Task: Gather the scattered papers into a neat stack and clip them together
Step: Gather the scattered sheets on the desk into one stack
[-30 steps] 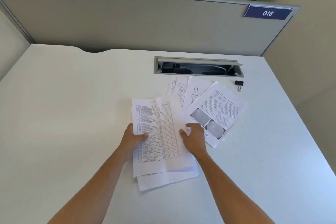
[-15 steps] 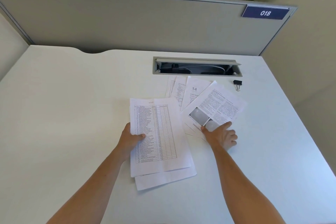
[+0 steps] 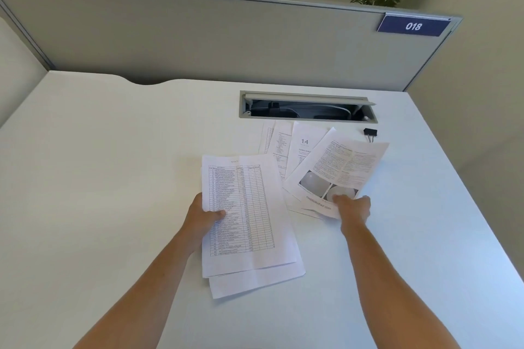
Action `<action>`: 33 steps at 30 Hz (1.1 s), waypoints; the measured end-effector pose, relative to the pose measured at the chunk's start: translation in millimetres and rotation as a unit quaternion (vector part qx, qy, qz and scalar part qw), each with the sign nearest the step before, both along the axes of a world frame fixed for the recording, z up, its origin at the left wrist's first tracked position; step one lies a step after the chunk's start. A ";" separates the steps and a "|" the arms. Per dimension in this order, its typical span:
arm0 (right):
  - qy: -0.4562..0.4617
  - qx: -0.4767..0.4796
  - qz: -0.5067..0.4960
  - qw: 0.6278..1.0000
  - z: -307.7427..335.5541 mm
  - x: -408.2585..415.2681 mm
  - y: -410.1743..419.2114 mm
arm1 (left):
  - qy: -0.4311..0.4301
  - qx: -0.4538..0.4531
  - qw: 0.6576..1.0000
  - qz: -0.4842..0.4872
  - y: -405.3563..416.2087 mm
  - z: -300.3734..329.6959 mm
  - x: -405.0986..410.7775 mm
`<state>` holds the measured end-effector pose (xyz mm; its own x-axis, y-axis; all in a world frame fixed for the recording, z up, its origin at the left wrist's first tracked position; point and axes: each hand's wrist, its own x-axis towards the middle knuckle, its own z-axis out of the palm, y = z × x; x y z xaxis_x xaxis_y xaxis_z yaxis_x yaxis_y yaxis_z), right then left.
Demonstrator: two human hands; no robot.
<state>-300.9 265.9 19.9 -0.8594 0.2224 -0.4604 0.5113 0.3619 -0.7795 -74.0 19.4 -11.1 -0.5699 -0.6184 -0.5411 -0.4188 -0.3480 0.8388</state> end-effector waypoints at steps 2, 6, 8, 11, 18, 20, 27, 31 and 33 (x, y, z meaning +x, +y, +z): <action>0.014 -0.087 -0.015 0.996 4.5 -7.2 6.8 | -0.001 -0.002 1.000 0.000 -0.4 -0.3 0.1; 0.051 -0.177 0.016 0.983 36.4 -15.4 10.3 | -0.003 -0.003 1.000 0.002 0.4 0.0 -1.4; 0.084 -0.208 0.059 0.973 63.8 -14.0 5.2 | -0.002 0.000 1.000 0.003 -0.1 -0.4 -0.6; 0.121 -0.254 0.128 0.951 105.5 -7.4 -4.9 | 0.012 0.008 1.000 -0.001 -1.1 -1.0 1.3; 0.107 -0.412 0.263 0.866 152.9 24.4 -26.5 | 0.014 0.008 1.000 -0.012 -1.3 -0.2 2.2; 0.087 -0.441 0.268 0.852 146.1 32.0 -30.3 | 0.012 0.013 1.000 -0.016 -2.6 -0.8 2.9; -0.046 -0.379 0.267 0.885 65.7 64.3 -26.9 | 0.021 0.073 0.997 -0.013 -5.6 1.0 4.5; -0.090 -0.277 0.264 0.919 23.0 85.7 -17.4 | 0.011 0.085 0.996 0.023 -1.9 8.9 3.6; -0.095 -0.231 0.280 0.927 5.8 93.5 -13.5 | 0.019 0.084 0.995 0.046 4.3 16.0 3.4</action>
